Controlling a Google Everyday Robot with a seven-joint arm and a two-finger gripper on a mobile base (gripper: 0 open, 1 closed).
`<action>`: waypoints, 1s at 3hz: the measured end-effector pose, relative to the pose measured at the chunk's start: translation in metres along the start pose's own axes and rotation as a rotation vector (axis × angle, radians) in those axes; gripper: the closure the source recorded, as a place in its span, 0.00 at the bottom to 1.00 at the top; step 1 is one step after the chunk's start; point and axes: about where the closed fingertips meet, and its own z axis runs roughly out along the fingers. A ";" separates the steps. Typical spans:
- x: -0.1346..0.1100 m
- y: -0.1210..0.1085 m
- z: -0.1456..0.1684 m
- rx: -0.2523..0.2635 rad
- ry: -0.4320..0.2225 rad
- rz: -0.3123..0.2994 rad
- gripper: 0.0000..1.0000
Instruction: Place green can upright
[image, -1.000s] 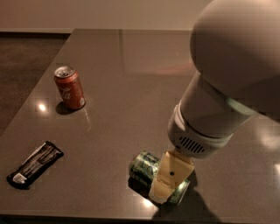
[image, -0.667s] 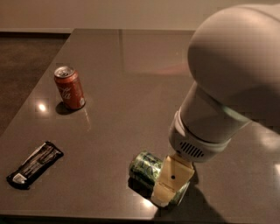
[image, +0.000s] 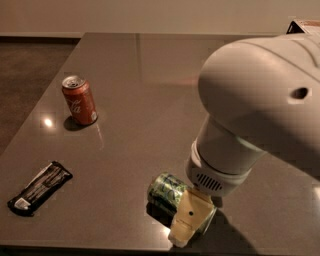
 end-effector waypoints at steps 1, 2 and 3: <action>0.002 0.003 0.013 -0.029 0.033 0.011 0.13; 0.003 0.005 0.021 -0.044 0.068 0.016 0.38; -0.001 0.007 0.009 -0.030 0.078 -0.022 0.61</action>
Offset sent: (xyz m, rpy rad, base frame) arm -0.0074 0.0027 -0.0299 -0.0666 0.1131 -0.0171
